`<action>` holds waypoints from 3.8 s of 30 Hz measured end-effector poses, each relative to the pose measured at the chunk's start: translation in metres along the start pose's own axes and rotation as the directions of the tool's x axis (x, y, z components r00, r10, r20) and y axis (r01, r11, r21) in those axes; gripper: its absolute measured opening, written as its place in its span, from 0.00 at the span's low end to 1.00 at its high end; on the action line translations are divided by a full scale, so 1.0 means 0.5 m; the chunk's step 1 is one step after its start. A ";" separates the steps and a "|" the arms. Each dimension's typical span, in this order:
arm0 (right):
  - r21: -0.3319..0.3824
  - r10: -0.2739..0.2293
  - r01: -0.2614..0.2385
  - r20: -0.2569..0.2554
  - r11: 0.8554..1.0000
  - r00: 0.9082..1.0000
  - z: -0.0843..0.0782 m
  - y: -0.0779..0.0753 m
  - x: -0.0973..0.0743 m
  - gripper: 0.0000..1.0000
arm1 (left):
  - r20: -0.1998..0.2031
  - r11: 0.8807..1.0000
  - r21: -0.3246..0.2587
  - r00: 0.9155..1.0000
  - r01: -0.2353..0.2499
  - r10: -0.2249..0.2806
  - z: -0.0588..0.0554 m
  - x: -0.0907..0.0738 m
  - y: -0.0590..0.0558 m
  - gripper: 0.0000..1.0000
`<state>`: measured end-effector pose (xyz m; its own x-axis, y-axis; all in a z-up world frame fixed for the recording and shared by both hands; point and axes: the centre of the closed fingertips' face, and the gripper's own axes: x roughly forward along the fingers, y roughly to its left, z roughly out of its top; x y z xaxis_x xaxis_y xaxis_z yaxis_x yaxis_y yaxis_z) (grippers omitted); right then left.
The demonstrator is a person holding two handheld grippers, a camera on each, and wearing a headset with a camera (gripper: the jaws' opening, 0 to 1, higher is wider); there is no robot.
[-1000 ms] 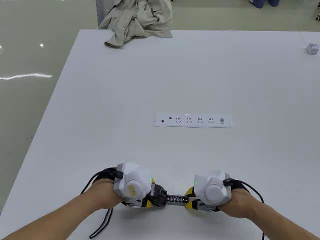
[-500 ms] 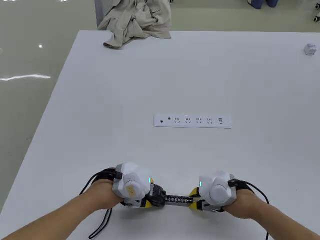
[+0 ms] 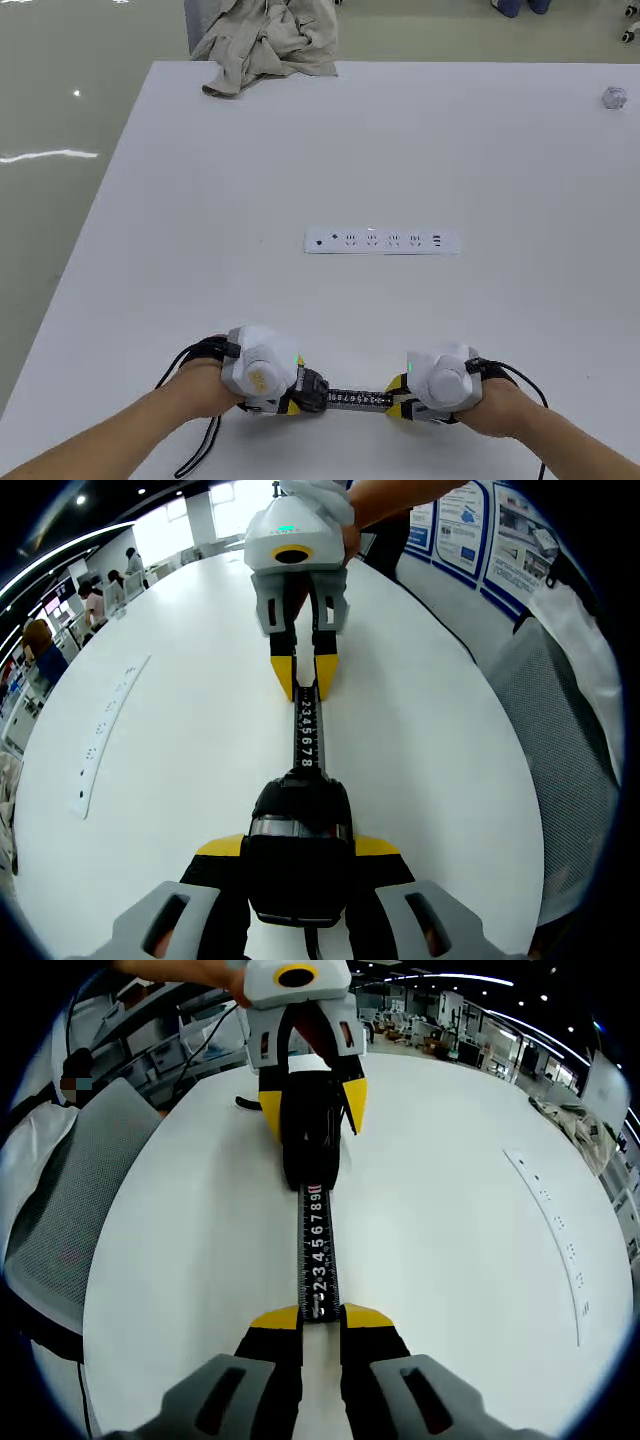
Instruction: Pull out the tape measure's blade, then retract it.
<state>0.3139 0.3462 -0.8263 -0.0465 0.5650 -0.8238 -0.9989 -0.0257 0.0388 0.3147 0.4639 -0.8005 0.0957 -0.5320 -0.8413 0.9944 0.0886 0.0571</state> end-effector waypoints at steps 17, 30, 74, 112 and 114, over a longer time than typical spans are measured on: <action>0.013 -0.009 0.009 -0.011 1.000 1.000 -0.035 -0.001 -0.022 0.12 | -0.007 1.000 0.008 1.000 0.002 -0.002 0.000 0.000 -0.001 0.34; 0.017 -0.013 0.013 -0.017 1.000 1.000 -0.055 0.001 -0.042 0.12 | -0.010 1.000 0.012 1.000 0.002 -0.002 0.000 0.000 -0.001 0.34; 0.049 -0.030 0.033 -0.055 0.998 0.998 -0.141 -0.003 -0.096 0.12 | -0.020 1.000 0.018 1.000 -0.002 0.002 -0.001 0.001 -0.002 0.34; 0.069 -0.045 0.050 -0.075 0.996 0.996 -0.196 -0.004 -0.135 0.11 | -0.030 1.000 0.027 1.000 -0.004 0.005 -0.002 0.000 -0.003 0.34; 0.074 -0.047 0.053 -0.076 0.996 0.996 -0.197 -0.004 -0.139 0.11 | -0.031 1.000 0.027 0.999 -0.004 0.005 -0.002 0.000 -0.003 0.34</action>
<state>0.3192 0.2259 -0.8250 0.0006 0.5016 -0.8651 -0.9972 0.0651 0.0371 0.3131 0.4646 -0.8012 0.0992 -0.5048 -0.8575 0.9949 0.0679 0.0751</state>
